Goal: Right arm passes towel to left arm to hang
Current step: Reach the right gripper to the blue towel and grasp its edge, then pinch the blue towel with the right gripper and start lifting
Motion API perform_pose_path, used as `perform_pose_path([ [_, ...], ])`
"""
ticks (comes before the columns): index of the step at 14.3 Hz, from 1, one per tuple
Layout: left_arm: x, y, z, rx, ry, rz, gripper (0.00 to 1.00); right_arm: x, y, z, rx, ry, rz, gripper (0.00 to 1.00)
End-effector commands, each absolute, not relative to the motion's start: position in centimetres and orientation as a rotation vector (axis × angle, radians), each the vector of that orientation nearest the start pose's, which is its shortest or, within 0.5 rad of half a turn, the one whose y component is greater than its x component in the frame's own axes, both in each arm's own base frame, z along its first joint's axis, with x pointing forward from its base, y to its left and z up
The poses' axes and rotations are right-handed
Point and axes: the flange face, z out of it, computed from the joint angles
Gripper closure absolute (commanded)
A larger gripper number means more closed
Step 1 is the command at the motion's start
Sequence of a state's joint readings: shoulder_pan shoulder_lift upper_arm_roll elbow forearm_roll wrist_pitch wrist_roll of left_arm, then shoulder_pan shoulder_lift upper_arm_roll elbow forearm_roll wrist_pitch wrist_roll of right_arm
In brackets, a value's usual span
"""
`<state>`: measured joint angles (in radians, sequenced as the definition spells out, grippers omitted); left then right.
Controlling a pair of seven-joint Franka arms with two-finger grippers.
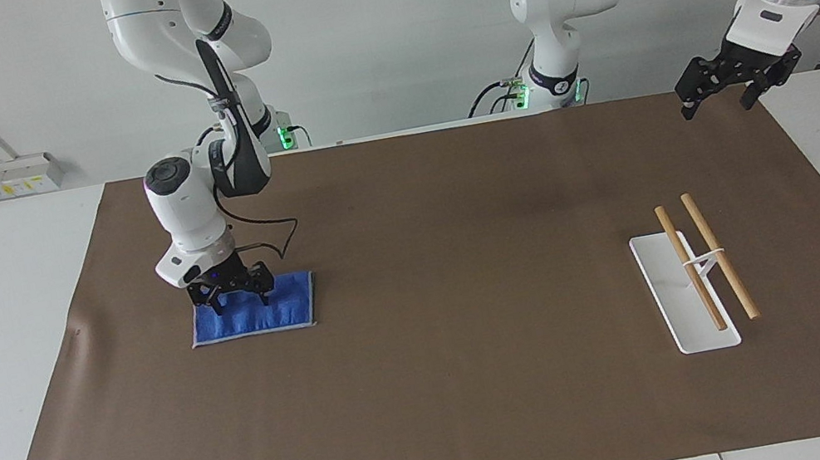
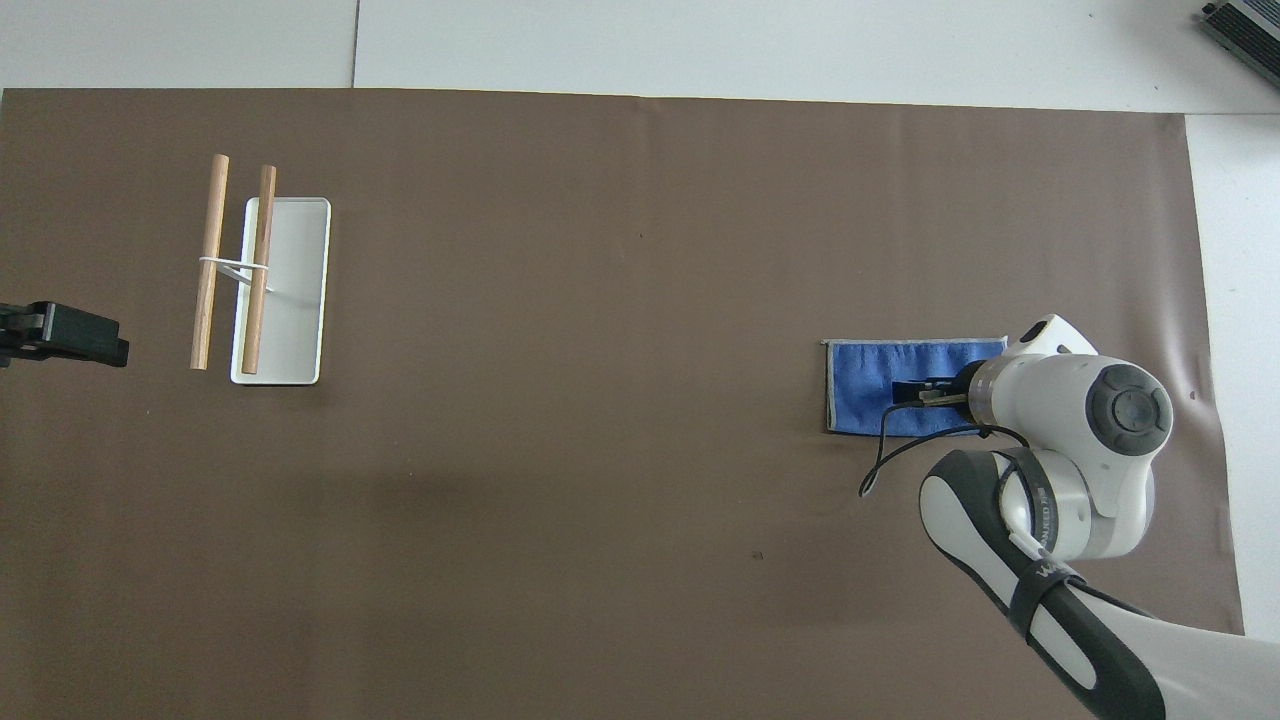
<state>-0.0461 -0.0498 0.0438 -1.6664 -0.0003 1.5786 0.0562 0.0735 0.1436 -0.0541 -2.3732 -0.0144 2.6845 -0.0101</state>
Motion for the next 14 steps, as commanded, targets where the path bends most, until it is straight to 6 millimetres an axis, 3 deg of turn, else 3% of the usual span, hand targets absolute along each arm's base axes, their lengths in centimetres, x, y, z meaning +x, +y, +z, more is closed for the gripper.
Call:
perform_pose_path([
  [1, 53.3, 0.1, 61.0, -3.13, 0.102, 0.058, 0.0, 52.0, 0.8, 27.8, -3.134, -0.08, -0.28, 0.03],
  [6, 53.3, 0.1, 61.0, -3.13, 0.102, 0.058, 0.0, 51.8, 0.9, 27.7, -3.135, -0.063, -0.268, 1.0],
  [10, 53.3, 0.1, 61.0, -3.13, 0.102, 0.058, 0.0, 52.1, 1.5, 28.7, -3.131, -0.05, -0.27, 1.0],
  [14, 53.3, 0.1, 61.0, -3.13, 0.102, 0.058, 0.0, 54.8, 2.9, 34.2, -3.118, -0.055, -0.182, 1.0],
])
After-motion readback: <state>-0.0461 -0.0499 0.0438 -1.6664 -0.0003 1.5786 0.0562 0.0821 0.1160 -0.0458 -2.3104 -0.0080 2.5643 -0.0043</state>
